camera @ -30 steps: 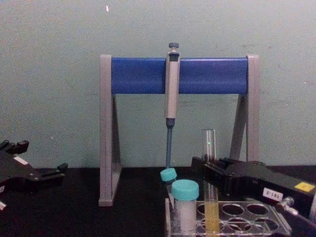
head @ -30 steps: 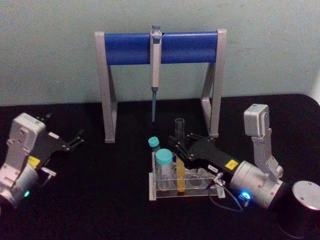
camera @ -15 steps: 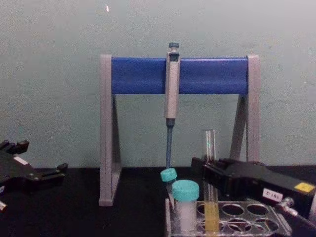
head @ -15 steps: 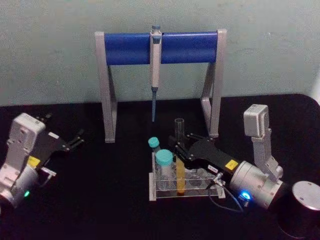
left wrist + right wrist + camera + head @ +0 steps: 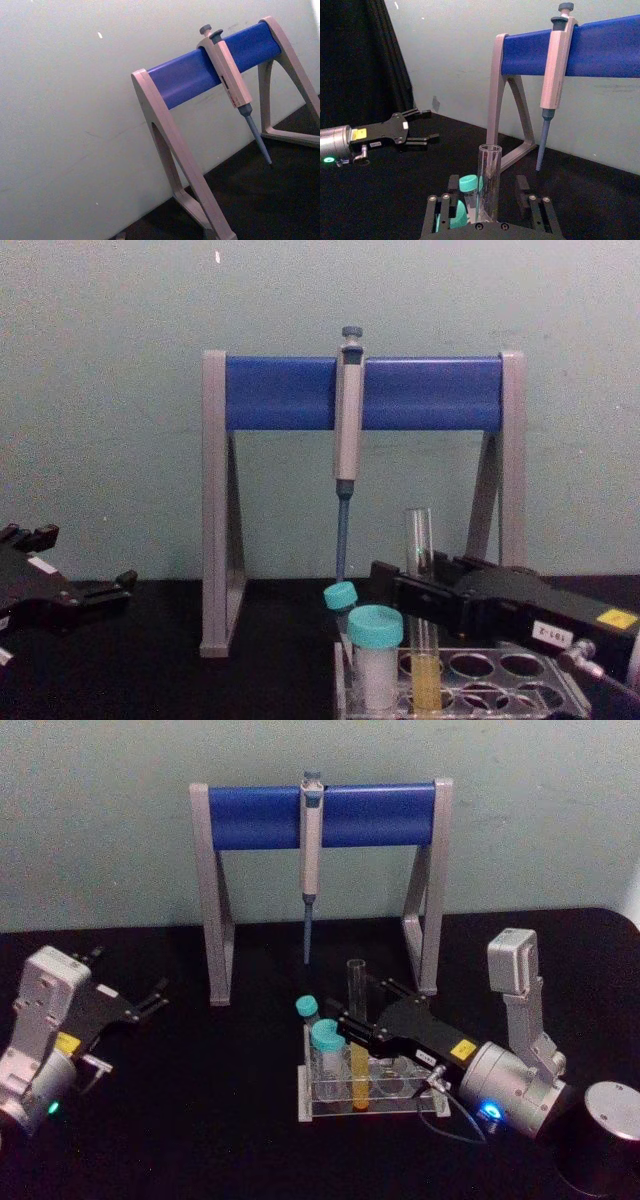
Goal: Pick up the test tube from the test tube rack, shake it, then place it back into the test tube rack.
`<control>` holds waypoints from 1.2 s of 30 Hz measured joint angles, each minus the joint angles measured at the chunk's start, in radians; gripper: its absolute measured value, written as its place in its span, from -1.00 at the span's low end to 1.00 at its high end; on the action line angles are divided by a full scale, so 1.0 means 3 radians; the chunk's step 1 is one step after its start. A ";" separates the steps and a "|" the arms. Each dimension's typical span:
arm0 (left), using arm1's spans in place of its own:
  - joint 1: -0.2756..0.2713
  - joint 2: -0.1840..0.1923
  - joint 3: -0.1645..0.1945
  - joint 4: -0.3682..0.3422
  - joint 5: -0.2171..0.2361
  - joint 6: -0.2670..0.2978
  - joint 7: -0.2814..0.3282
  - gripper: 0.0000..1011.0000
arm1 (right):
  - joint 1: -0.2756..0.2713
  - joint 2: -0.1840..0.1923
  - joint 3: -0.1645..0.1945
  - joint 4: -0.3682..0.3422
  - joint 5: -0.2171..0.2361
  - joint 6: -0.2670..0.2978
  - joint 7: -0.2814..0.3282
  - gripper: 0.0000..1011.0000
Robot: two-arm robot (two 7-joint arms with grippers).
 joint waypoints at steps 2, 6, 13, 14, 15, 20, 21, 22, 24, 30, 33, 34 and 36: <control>0.0000 0.0000 0.0000 0.0000 0.0000 0.0000 0.0000 0.98 | 0.0000 0.0000 0.0000 -0.0001 0.0000 0.0001 0.0000 0.50; 0.0000 0.0000 0.0000 0.0000 0.0000 0.0000 0.0000 0.98 | 0.0000 0.0000 0.0000 -0.0002 0.0002 0.0001 0.0000 0.76; 0.0000 0.0000 0.0000 0.0000 0.0000 0.0000 0.0000 0.98 | 0.0000 0.0000 0.0000 -0.0003 0.0003 0.0002 0.0000 0.98; 0.0000 0.0000 0.0000 0.0000 0.0000 0.0000 0.0000 0.98 | 0.0000 0.0000 0.0000 -0.0003 0.0004 0.0002 0.0000 0.98; 0.0000 0.0000 0.0000 0.0000 0.0000 0.0000 0.0000 0.98 | 0.0000 0.0000 0.0000 -0.0003 0.0004 0.0002 0.0000 0.98; 0.0000 0.0000 0.0000 0.0000 0.0000 0.0000 0.0000 0.98 | 0.0000 0.0000 0.0000 -0.0003 0.0004 0.0002 0.0000 0.98; 0.0000 0.0000 0.0000 0.0000 0.0000 0.0000 0.0000 0.98 | 0.0000 0.0000 0.0001 -0.0004 0.0004 0.0002 0.0000 0.98; 0.0000 0.0000 0.0000 0.0000 0.0000 0.0000 0.0000 0.98 | -0.0001 0.0001 0.0003 -0.0008 0.0005 0.0000 0.0001 0.98; 0.0000 0.0000 0.0000 0.0000 0.0000 0.0000 0.0000 0.98 | -0.0006 0.0004 0.0012 -0.0028 0.0004 -0.0016 0.0001 0.98; 0.0000 0.0000 0.0000 0.0000 0.0000 0.0000 0.0000 0.98 | -0.0064 0.0045 0.0086 -0.0230 -0.0028 -0.0152 -0.0034 0.98; 0.0000 0.0000 0.0000 0.0000 0.0000 0.0000 0.0000 0.98 | -0.0111 0.0064 0.0141 -0.0353 -0.0057 -0.0250 -0.0071 0.98; 0.0000 0.0000 0.0000 0.0000 0.0000 0.0000 0.0000 0.98 | -0.0125 0.0067 0.0160 -0.0381 -0.0066 -0.0279 -0.0080 0.98; 0.0000 0.0000 0.0000 0.0000 0.0000 0.0000 0.0000 0.98 | -0.0170 0.0073 0.0218 -0.0470 -0.0111 -0.0371 -0.0140 0.98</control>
